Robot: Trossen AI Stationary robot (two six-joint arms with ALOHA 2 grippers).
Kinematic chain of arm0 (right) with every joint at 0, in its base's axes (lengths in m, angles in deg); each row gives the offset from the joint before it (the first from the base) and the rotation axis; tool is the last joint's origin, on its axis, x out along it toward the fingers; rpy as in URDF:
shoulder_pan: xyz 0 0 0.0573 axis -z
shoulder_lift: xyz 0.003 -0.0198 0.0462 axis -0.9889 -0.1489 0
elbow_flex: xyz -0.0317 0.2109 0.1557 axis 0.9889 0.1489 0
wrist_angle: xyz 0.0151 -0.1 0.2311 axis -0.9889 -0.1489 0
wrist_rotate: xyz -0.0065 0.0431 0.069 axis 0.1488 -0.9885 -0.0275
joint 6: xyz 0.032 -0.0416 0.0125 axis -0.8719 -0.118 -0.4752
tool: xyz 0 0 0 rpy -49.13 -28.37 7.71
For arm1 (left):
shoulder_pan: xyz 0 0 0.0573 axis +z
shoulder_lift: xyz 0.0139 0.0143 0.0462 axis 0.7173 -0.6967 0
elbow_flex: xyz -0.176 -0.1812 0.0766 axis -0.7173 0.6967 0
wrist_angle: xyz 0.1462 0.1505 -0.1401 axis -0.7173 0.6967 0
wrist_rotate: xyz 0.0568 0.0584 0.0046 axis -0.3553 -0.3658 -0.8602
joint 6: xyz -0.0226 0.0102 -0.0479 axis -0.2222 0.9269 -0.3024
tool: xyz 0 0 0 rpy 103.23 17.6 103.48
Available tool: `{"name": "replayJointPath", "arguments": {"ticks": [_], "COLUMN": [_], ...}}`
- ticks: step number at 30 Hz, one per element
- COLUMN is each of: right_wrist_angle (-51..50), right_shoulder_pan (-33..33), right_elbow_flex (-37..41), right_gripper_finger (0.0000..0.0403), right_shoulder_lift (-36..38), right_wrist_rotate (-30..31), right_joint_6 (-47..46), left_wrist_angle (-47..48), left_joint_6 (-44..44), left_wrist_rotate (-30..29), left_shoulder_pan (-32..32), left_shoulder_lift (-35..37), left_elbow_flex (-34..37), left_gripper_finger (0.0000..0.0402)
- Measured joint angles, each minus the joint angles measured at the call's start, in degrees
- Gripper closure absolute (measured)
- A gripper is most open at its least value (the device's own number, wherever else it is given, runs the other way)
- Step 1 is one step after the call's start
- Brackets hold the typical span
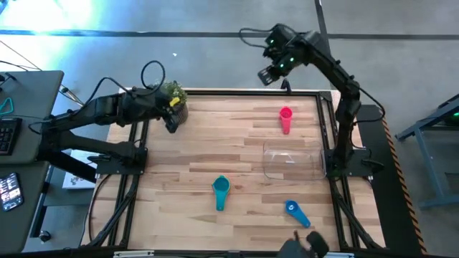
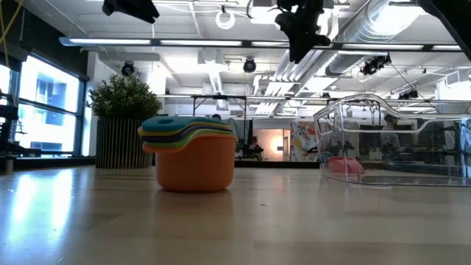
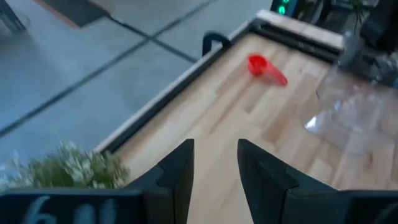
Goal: Nest measuring cups in basket
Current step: Stack the pink measuring cup on top of the light blue measuring cup
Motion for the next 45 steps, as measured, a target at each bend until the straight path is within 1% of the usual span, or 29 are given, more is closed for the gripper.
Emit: {"name": "replayJointPath", "arguments": {"ticks": [4, 8, 12, 17, 21, 23, 25, 28, 36, 39, 45], "right_wrist_angle": [0.02, 0.04, 0.03, -0.04, 1.55, 3.5, 5.37, 8.05, 17.21, 19.61, 25.37], "right_shoulder_pan": [4.54, 8.42, 11.8, 14.67, 15.44, 15.45, 15.42, 15.39, 15.38, 15.38, 15.38], "right_elbow_flex": [0.74, 3.94, 10.22, 21.19, 29.89, 33.54, 36.75, 40.9, 50.08, 53.02, 57.11], "right_gripper_finger": [0.0316, 0.0293, 0.0272, 0.0265, 0.0265, 0.0265, 0.0265, 0.0265, 0.0265, 0.0265, 0.0265], "right_shoulder_lift": [0.0, 0.0, 0.0, -0.04, -0.04, -0.05, -0.06, -0.07, -0.07, -0.07, -0.07], "right_wrist_rotate": [-2.98, -3.41, -4.22, -4.19, -4.04, -2.44, -0.8, -0.42, -0.34, -0.34, 0.71], "right_joint_6": [2.67, 5.16, 6.14, 5.79, 5.32, 4.64, 4.24, 3.46, 1.15, 1.08, 0.37], "left_wrist_angle": [-3.89, -5.88, -5.99, -5.99, -5.97, -5.97, -5.96, -5.96, -5.96, -5.97, -5.96], "left_joint_6": [2.86, 4.55, 5.15, 5.09, 5.08, 5.07, 5.07, 5.05, 5.18, 6.49, 7.14], "left_wrist_rotate": [-0.02, 0.0, 0.05, 0.07, 0.12, 0.12, 0.13, 0.17, 0.22, 0.18, 0.16], "left_shoulder_pan": [2.13, 4.09, 5.82, 7.92, 9.36, 10.0, 10.49, 11.1, 11.58, 11.55, 11.55], "left_shoulder_lift": [0.02, 0.02, 0.02, 0.02, 0.02, 0.02, 0.02, 0.02, 0.02, 0.02, 0.02], "left_elbow_flex": [0.0, 0.0, 0.0, 0.0, 0.0, 0.0, 0.0, 0.0, 0.0, 0.0, 0.0], "left_gripper_finger": [0.0289, 0.0289, 0.0289, 0.0289, 0.0289, 0.0289, 0.0289, 0.0289, 0.0289, 0.0289, 0.0289]}}
